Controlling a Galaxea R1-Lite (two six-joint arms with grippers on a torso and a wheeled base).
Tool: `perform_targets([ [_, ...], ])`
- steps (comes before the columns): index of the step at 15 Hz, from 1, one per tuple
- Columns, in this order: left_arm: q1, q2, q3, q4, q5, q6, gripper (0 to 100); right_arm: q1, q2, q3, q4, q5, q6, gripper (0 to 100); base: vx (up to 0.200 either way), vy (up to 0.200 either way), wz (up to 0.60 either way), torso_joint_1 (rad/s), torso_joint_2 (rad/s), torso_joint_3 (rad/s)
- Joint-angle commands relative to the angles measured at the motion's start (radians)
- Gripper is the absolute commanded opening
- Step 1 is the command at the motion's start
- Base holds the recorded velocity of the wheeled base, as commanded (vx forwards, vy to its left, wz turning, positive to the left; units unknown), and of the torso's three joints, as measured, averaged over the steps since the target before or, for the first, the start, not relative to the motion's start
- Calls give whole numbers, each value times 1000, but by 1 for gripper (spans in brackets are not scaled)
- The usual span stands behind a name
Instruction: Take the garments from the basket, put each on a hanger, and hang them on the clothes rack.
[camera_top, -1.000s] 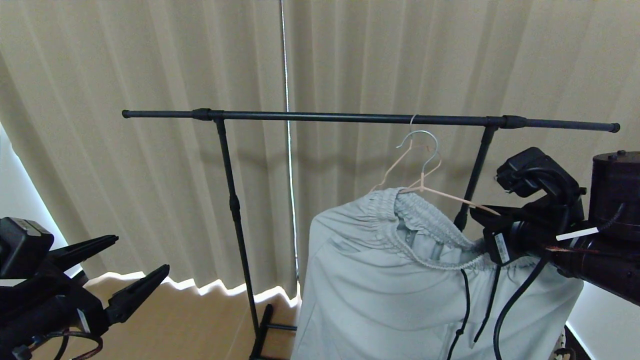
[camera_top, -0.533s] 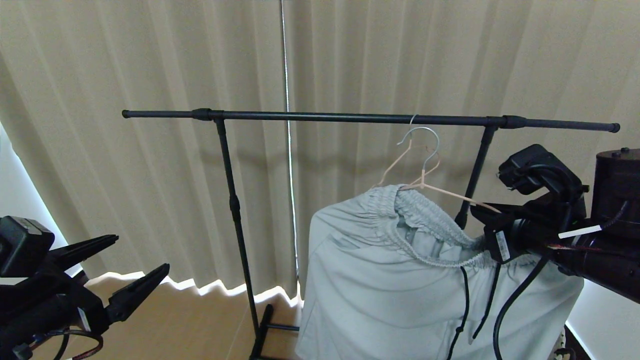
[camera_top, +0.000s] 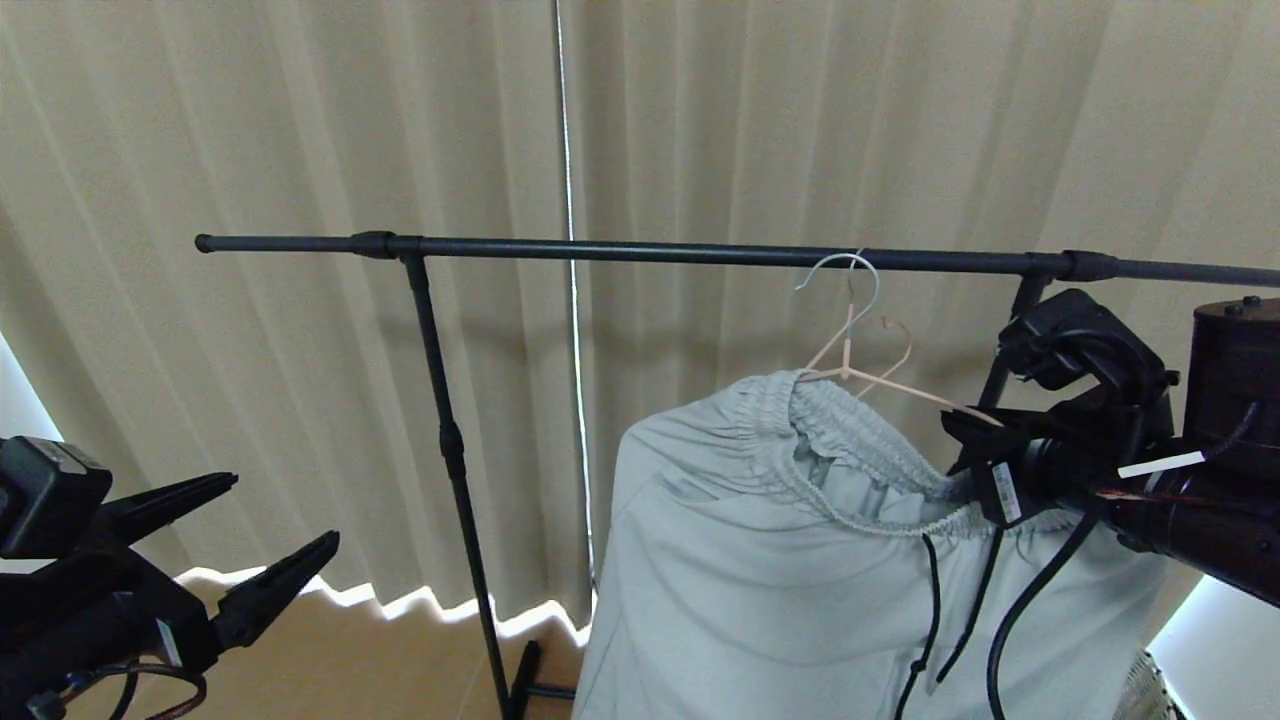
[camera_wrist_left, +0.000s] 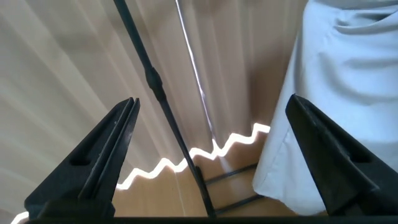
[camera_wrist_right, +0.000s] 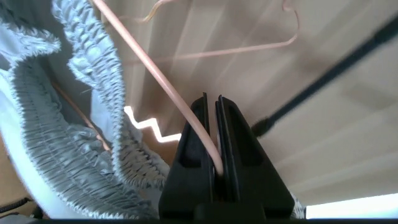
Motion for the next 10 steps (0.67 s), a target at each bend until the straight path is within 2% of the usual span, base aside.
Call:
perform_targets([
  [1,-2,-5,6,0,-1,1,100,0,-1,0,0,-1,-1,0,0,0,0,0,0,0],
  [7,-2,-5,3,0,-1,1,100,0,-9,0,3,-1,-2,0,0,0,0,0,0,0],
  [10,0,-9,3,0,-1,1,100,0,-12,-2,3,-2,-2,0,0,200,0,-6,1,2],
])
